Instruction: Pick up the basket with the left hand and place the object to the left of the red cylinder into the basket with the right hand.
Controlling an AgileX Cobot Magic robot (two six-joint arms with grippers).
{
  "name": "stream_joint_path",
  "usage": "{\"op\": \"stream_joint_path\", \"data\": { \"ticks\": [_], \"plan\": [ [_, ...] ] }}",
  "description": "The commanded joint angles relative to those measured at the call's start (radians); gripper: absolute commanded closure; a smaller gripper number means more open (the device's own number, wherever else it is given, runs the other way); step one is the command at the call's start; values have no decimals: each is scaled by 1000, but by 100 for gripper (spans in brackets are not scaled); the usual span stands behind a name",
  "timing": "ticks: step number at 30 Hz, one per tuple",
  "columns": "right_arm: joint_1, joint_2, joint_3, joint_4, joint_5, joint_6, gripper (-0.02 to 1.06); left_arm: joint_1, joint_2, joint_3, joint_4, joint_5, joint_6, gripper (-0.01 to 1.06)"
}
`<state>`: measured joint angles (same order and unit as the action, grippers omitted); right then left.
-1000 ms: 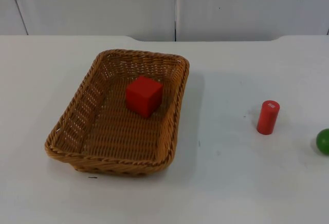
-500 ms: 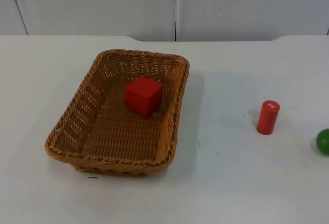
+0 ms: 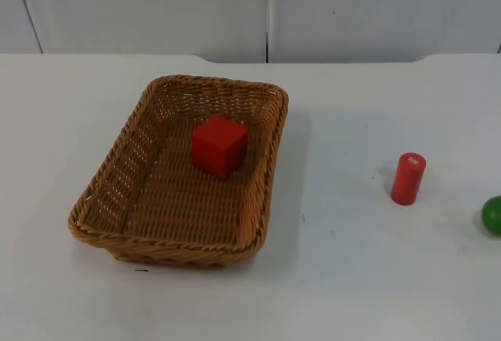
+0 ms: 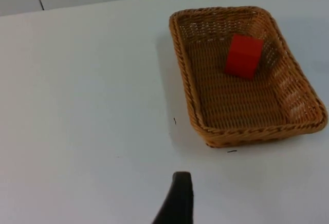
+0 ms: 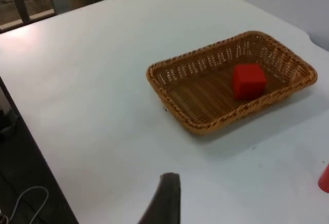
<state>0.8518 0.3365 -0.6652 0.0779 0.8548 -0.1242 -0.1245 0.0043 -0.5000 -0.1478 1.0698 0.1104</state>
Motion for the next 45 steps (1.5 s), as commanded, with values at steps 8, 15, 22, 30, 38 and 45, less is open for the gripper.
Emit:
{"op": "stream_joint_path", "data": {
  "ticks": [8, 15, 22, 30, 38, 45],
  "plan": [
    [-3, -4, 6, -16, 19, 8, 27, -3, -4, 4, 55, 4, -72, 30],
    [-3, -80, 6, -22, 29, 1, 27, -3, -4, 4, 70, 4, -91, 30],
    [-3, -237, 6, -28, 117, 4, 27, -3, -4, 4, 70, 4, -91, 30],
    [-3, -337, 6, -78, 254, 90, 27, -3, -4, 4, 69, 4, -91, 25],
    [-3, -337, 42, -90, 329, 139, 27, -3, -4, 6, 69, 4, -91, 0],
    [-3, -337, 138, -97, 220, 139, 27, -3, -4, 6, 69, 4, -91, 0]
  ]
}}
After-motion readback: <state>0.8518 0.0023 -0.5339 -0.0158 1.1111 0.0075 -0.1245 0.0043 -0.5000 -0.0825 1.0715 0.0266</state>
